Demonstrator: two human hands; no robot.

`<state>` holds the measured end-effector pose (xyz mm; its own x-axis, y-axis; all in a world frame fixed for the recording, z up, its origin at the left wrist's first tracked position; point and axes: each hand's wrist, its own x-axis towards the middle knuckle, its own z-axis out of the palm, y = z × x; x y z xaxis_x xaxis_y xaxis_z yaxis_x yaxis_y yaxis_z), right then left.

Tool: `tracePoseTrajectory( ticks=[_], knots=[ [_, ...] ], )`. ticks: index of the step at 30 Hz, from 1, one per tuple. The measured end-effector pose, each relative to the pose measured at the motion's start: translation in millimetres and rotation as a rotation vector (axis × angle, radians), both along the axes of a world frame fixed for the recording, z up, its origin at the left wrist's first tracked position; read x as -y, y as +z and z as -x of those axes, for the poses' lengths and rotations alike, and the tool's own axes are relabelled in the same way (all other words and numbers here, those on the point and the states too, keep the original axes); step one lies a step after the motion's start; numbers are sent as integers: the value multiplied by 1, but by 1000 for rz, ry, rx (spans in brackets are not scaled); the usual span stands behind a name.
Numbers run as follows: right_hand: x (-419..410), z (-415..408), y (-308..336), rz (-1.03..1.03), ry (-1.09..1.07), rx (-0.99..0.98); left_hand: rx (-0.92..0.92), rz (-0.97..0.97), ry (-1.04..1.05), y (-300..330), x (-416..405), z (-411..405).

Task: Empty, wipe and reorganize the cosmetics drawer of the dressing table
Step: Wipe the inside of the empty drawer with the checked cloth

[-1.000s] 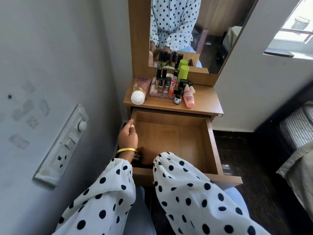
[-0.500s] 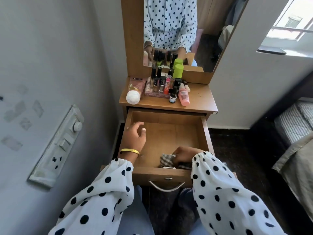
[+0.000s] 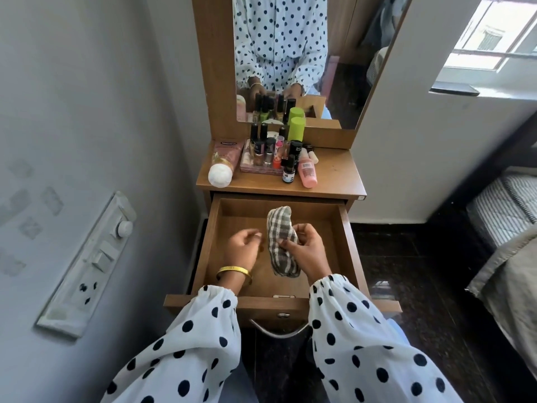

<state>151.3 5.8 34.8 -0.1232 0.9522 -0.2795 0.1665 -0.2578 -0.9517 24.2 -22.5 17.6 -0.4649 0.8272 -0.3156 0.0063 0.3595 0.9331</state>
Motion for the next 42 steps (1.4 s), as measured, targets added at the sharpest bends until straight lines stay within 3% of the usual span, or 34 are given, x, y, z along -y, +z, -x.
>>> tracePoseTrajectory(
  ticks=[2, 5, 9, 12, 16, 22, 29, 36, 42],
  knots=[
    [2, 0, 2, -2, 7, -101, 38, 38, -142, 4, -3, -13],
    [7, -1, 0, 45, 44, -269, 162, 17, -133, 8, -6, -13],
    [11, -3, 1, -44, 128, -198, 324, 51, -200, 0, -4, -3],
    [12, 0, 0, -88, 148, -126, 288, 96, -151, -1, -5, -5],
    [11, -5, 0, -37, 123, -202, 318, 120, -26, -1, -7, 0],
    [7, -6, -7, 50, -20, -229, 330, 119, -123, 4, 0, 0],
    [7, -9, -11, -85, -99, -86, 218, 52, -258, 6, 3, -5],
    [11, -8, -9, -155, 1, -119, 207, 70, -132, 5, 1, -1],
    [12, -6, -5, -133, -94, -215, 177, 71, -157, 4, -2, -5]
  ],
)
